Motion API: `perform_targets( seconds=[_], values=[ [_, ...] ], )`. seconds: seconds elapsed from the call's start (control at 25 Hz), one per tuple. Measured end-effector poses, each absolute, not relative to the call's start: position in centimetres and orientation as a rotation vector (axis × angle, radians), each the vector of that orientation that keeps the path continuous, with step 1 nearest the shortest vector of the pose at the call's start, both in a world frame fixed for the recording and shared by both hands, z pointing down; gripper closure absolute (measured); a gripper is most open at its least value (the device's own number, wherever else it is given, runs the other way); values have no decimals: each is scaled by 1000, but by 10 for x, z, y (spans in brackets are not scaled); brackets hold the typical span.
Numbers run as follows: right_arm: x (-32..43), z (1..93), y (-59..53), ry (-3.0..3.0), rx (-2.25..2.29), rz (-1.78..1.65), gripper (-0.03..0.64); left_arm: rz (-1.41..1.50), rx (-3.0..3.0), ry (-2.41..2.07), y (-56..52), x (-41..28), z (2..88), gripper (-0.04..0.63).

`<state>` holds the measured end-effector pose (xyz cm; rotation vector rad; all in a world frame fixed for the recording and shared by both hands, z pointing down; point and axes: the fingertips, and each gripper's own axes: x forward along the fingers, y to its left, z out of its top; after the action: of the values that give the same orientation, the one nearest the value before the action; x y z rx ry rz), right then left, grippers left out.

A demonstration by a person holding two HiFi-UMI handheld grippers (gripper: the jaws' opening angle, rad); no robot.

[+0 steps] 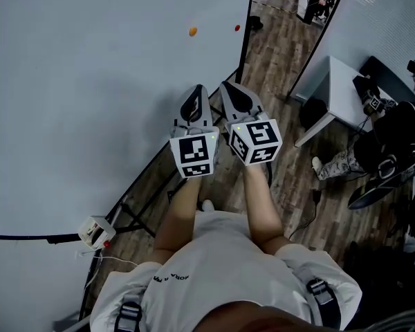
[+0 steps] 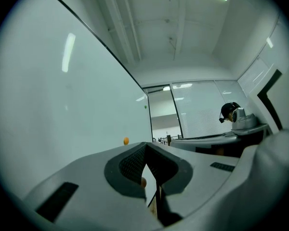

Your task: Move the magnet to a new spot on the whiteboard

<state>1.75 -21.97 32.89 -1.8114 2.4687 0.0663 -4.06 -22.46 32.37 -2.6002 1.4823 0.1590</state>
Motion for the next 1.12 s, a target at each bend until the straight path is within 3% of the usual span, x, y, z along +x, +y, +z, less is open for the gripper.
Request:
perform_targets(
  seconds=[1.12],
  values=[
    [44,323,-280,2589,-1669,84,603,158,-2527,1622,-280,-18,323,594]
  ],
)
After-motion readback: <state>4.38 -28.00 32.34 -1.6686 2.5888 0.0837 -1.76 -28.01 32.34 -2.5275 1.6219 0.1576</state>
